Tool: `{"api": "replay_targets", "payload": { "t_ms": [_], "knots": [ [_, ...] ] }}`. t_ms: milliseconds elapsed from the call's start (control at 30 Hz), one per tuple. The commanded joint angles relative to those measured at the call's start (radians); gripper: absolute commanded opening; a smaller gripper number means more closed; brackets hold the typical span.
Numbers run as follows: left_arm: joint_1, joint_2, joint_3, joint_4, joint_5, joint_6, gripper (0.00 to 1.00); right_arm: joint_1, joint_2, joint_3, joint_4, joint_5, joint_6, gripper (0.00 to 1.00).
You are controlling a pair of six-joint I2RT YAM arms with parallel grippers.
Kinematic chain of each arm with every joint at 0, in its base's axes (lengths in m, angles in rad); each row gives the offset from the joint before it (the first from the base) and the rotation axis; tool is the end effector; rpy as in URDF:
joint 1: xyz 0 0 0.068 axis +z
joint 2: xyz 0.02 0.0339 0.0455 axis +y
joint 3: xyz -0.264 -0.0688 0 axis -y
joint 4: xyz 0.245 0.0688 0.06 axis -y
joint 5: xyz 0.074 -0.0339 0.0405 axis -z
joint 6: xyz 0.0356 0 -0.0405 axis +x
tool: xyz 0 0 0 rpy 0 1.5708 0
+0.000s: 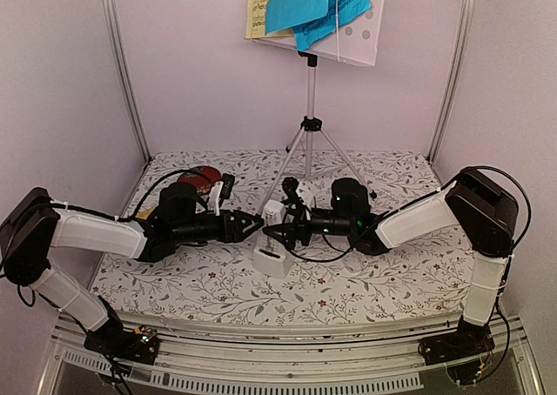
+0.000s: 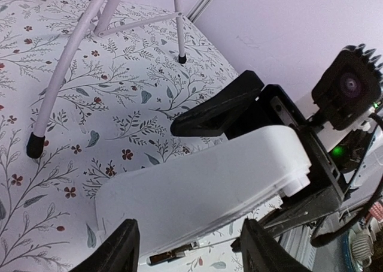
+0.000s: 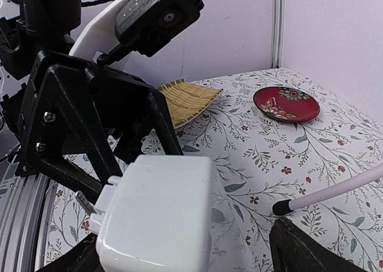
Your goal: Pack up the instrument practice props
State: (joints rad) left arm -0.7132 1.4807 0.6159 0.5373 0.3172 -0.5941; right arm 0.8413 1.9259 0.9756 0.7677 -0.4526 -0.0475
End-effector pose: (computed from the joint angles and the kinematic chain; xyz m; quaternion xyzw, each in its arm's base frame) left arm 0.2218 -0.2066 0.1942 0.1396 0.7958 -0.4516 0.3785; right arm 0.2599 0.3140 0.1773 -0.4516 0.6146 0.4000 0.5083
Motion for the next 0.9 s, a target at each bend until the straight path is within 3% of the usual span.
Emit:
{"api": "replay_targets", "payload": {
  "t_ms": [0,367,867],
  "knots": [
    [0.002,0.012,0.024,0.005,0.009,0.019,0.6,0.011,0.022,0.017,-0.008,0.024,0.006,0.87],
    [-0.004,0.022,0.055,0.005,0.022,0.026,0.59,0.015,0.018,0.004,-0.012,0.047,0.005,0.85],
    [-0.006,-0.026,0.057,-0.05,-0.041,0.051,0.6,0.019,-0.02,-0.08,0.082,0.103,0.027,0.74]
  ]
}}
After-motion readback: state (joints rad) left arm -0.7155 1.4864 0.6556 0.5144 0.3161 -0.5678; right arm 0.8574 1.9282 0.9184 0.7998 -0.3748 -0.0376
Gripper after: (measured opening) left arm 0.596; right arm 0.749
